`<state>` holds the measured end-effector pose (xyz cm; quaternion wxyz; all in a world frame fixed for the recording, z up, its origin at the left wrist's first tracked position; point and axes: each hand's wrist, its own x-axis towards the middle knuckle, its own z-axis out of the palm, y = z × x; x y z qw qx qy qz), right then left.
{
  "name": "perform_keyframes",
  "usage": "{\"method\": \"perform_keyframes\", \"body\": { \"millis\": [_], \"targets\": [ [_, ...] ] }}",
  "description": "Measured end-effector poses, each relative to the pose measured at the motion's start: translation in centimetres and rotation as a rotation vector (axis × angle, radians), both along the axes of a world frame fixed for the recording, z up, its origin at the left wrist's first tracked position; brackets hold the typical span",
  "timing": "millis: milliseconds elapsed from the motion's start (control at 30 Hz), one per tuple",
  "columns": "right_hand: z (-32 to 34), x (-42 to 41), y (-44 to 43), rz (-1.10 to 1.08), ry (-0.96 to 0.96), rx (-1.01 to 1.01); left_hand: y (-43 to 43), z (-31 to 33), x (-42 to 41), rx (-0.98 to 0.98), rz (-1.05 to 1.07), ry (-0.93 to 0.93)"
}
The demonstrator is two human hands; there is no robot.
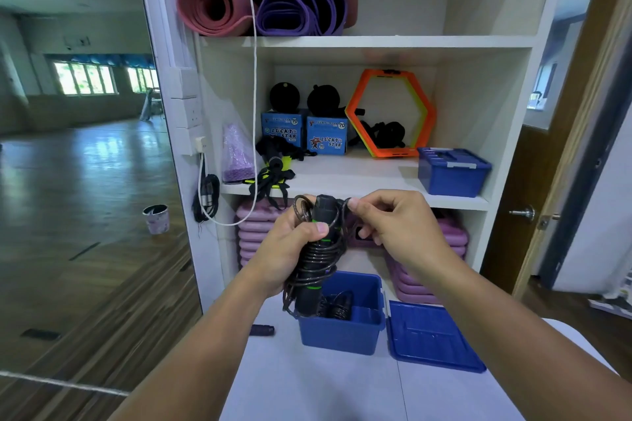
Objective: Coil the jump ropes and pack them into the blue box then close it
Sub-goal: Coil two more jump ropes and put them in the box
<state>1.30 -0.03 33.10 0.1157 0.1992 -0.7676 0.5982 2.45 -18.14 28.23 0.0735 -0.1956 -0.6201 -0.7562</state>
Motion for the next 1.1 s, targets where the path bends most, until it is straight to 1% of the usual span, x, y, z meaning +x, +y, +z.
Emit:
{"method": "perform_keyframes", "body": {
  "millis": [100,233,333,400,500,633,667,733,800,867,967,1100],
  "targets": [
    [0.5,-0.1,0.3,0.025,-0.049,0.03,-0.5,-0.1,-0.1,-0.025,-0.009,0.024],
    [1.7,-0.3,0.8,0.11,-0.082,0.155,-0.9,-0.2,-0.2,-0.162,-0.039,0.072],
    [2.7,-0.7,1.0,0.182,-0.123,0.306,-1.1,-0.6,0.0,-0.174,-0.07,0.069],
    [2.9,-1.1,1.1,0.215,-0.167,0.335,-1.2,-0.8,0.0,-0.173,-0.097,0.073],
    [2.8,-1.9,1.1,0.27,-0.257,0.309,-1.0,-1.0,-0.3,-0.209,-0.107,0.079],
    [2.2,-2.7,0.9,0.358,-0.361,0.289,-0.4,-1.3,-0.4,-0.188,-0.089,0.092],
    [1.8,-2.8,0.8,0.383,-0.391,0.268,-0.3,-1.1,-0.3,-0.188,-0.07,0.105],
    [1.0,-3.0,0.6,0.406,-0.419,0.156,-0.1,-0.8,-0.2,-0.192,-0.019,0.128],
    [0.4,-3.3,0.4,0.353,-0.383,0.084,0.2,-0.8,-0.2,-0.187,0.044,0.161],
    [-0.4,-3.5,0.2,0.261,-0.328,0.059,0.4,-1.0,-0.4,-0.151,0.094,0.175],
    [-1.6,-3.3,-0.6,0.142,-0.183,0.016,0.5,-1.1,-0.5,-0.09,0.177,0.195],
    [-3.5,-3.1,-1.6,0.042,-0.027,-0.087,0.7,-0.9,-1.0,-0.072,0.278,0.186]
  ]
}}
